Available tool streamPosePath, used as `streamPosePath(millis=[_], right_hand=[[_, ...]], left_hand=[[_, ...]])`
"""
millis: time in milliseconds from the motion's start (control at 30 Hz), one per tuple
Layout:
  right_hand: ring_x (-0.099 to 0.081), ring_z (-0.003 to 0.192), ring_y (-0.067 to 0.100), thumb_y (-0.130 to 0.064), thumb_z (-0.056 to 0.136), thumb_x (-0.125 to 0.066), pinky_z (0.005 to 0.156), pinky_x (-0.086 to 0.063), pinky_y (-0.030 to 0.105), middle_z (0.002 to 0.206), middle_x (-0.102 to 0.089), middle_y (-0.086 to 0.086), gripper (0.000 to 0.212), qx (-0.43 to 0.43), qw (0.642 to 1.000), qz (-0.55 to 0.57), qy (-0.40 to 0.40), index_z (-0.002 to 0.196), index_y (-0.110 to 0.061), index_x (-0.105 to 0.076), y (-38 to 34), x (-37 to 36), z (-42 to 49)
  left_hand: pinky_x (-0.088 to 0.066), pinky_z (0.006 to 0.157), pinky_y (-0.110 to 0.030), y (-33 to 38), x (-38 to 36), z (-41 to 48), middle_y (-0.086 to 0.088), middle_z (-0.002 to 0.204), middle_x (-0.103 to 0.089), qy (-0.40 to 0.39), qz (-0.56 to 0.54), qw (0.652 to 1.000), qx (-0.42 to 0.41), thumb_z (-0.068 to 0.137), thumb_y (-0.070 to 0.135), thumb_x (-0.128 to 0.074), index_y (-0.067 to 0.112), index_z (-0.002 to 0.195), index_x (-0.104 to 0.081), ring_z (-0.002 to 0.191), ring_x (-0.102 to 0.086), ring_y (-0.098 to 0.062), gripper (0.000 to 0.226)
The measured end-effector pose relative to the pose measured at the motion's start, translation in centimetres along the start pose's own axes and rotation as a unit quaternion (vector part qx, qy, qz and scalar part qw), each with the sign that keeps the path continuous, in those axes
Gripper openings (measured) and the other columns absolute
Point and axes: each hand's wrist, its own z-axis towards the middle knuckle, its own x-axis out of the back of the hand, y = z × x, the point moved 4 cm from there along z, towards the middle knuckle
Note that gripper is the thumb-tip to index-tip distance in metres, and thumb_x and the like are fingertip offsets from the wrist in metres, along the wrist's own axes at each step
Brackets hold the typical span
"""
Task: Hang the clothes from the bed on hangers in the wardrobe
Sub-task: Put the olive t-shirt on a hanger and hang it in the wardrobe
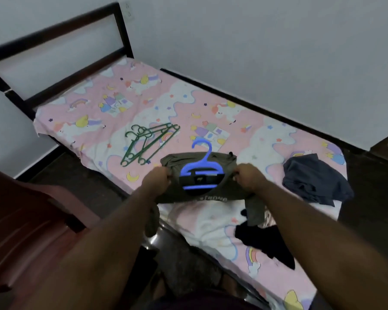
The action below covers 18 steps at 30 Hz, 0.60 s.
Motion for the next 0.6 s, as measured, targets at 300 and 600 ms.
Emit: streamPosePath(millis=[300, 600], right_hand=[[-0.058, 0.091, 0.028, -0.015, 0.089, -0.064, 0.075, -0.041, 0.031, 0.092, -0.065, 0.009, 0.006, 0.062, 0.976, 0.006, 0.207, 0.089, -0.01, -0.067, -8.7, 26.2, 3.3], [-0.057, 0.095, 0.024, -0.019, 0.094, -0.056, 0.079, -0.044, 0.035, 0.094, -0.059, 0.0, 0.006, 0.107, 0.94, -0.067, 0.316, 0.089, -0.017, -0.058, -16.6, 40.2, 0.5]], left_hand=[[-0.043, 0.075, -0.038, 6.1, 26.9, 2.2, -0.015, 0.107, -0.065, 0.292, 0.102, 0.949, -0.054, 0.09, 0.014, -0.052, 0.013, 0.108, -0.061, 0.099, -0.059, -0.038, 0.02], [-0.039, 0.07, -0.034, 10.2, 42.7, -1.9, -0.009, 0.102, -0.063, 0.381, 0.164, 0.908, -0.049, 0.092, 0.016, -0.05, 0.015, 0.101, -0.057, 0.09, -0.058, -0.03, 0.012]])
